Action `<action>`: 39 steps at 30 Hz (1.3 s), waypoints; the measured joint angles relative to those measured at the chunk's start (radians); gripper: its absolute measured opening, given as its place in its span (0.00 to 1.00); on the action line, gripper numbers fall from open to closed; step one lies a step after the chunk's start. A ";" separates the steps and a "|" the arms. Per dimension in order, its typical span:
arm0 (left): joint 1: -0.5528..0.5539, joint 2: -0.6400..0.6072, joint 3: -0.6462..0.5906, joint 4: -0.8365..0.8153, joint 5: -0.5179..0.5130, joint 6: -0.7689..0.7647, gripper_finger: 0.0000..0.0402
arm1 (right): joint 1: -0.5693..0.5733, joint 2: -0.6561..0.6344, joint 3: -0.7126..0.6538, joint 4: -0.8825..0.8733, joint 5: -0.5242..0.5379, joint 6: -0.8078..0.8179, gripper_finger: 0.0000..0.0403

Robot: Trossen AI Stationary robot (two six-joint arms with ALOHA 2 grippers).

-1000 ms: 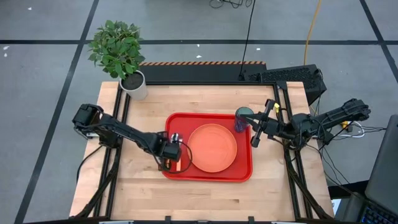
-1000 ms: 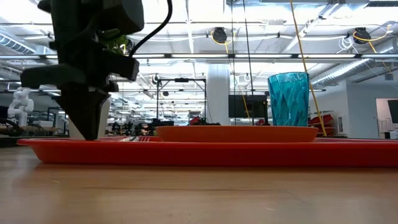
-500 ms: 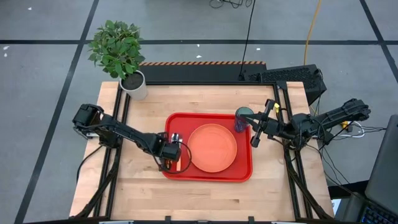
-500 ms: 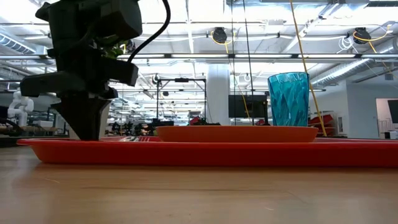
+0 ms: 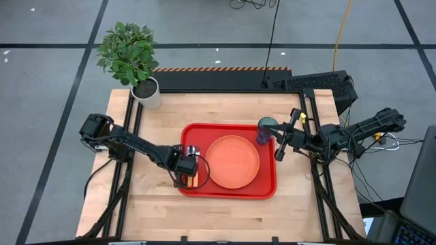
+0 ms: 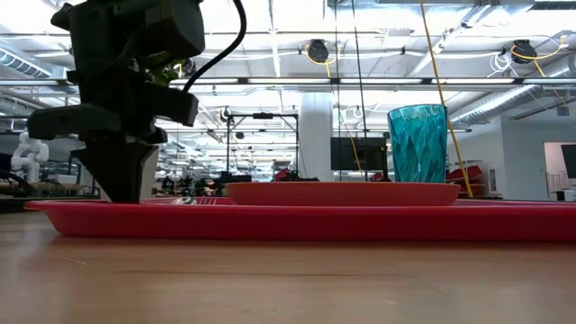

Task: Pick and place plate/cup/fork/spoon on tray
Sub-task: Adjust the utensils on the red tray

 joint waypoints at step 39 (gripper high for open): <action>0.094 0.103 0.114 0.021 -0.103 0.197 0.12 | 0.000 0.000 0.000 0.000 0.000 0.000 0.00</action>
